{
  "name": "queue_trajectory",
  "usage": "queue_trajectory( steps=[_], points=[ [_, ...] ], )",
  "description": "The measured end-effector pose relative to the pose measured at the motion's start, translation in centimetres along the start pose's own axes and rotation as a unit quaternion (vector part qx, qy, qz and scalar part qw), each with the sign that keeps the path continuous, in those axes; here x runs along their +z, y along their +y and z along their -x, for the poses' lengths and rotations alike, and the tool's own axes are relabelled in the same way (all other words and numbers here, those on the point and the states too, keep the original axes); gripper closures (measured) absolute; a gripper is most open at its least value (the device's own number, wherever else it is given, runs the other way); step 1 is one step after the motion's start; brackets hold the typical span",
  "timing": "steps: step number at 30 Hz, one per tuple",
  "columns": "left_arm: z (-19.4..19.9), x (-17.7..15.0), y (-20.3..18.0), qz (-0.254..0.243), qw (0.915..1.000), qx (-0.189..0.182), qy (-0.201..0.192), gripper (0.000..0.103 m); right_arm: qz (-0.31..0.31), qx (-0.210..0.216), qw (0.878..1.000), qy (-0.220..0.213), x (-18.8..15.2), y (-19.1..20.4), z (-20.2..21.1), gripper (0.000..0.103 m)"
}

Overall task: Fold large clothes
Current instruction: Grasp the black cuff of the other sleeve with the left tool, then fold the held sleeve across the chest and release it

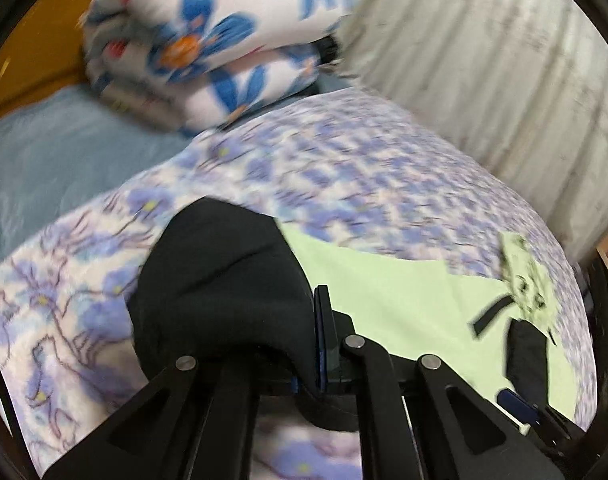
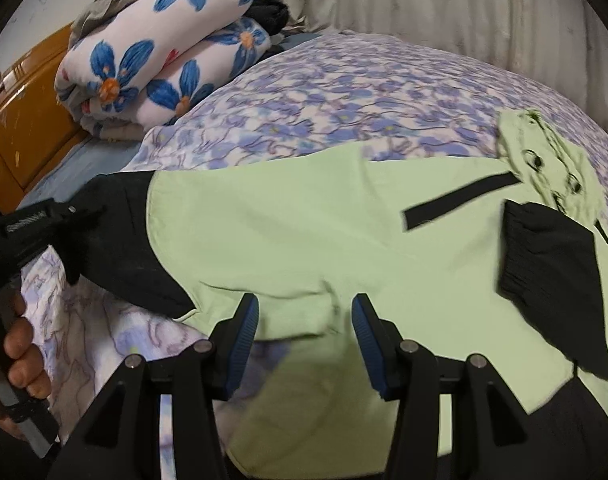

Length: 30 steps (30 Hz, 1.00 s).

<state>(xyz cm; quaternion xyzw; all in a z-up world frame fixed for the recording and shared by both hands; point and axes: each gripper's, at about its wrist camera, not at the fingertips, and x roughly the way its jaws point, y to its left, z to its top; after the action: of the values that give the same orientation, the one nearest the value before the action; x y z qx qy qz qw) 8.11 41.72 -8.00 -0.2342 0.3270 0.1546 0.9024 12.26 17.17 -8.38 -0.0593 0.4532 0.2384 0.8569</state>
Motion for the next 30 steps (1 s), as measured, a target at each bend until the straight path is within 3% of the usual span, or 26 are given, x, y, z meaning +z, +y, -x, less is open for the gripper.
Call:
queue_trajectory(
  steps=[6, 14, 26, 29, 30],
  points=[
    [3.1, -1.1, -7.4, -0.042, 0.9974, -0.059, 0.001, 0.099, -0.040, -0.018, 0.999, -0.019, -0.7, -4.7, 3.5, 0.055],
    [4.8, -5.6, -18.7, -0.126, 0.9838, -0.121, 0.041, 0.099, -0.103, -0.052, 0.993, -0.028, -3.9, -12.4, 7.2, 0.054],
    [0.5, -14.3, -32.1, -0.213, 0.9586, -0.137, 0.131, 0.097, -0.214, -0.094, 0.972, -0.007, -10.0, -24.2, 9.4, 0.054],
    [-1.3, -16.4, -33.6, -0.232, 0.9526, -0.126, 0.150, 0.091, -0.226, -0.095, 0.969, -0.002, -11.1, -25.7, 9.5, 0.054],
    [-2.0, -17.1, -33.8, -0.238, 0.9503, -0.122, 0.159, 0.082, -0.229, -0.095, 0.969, 0.000, -11.5, -26.1, 9.5, 0.054]
  ],
)
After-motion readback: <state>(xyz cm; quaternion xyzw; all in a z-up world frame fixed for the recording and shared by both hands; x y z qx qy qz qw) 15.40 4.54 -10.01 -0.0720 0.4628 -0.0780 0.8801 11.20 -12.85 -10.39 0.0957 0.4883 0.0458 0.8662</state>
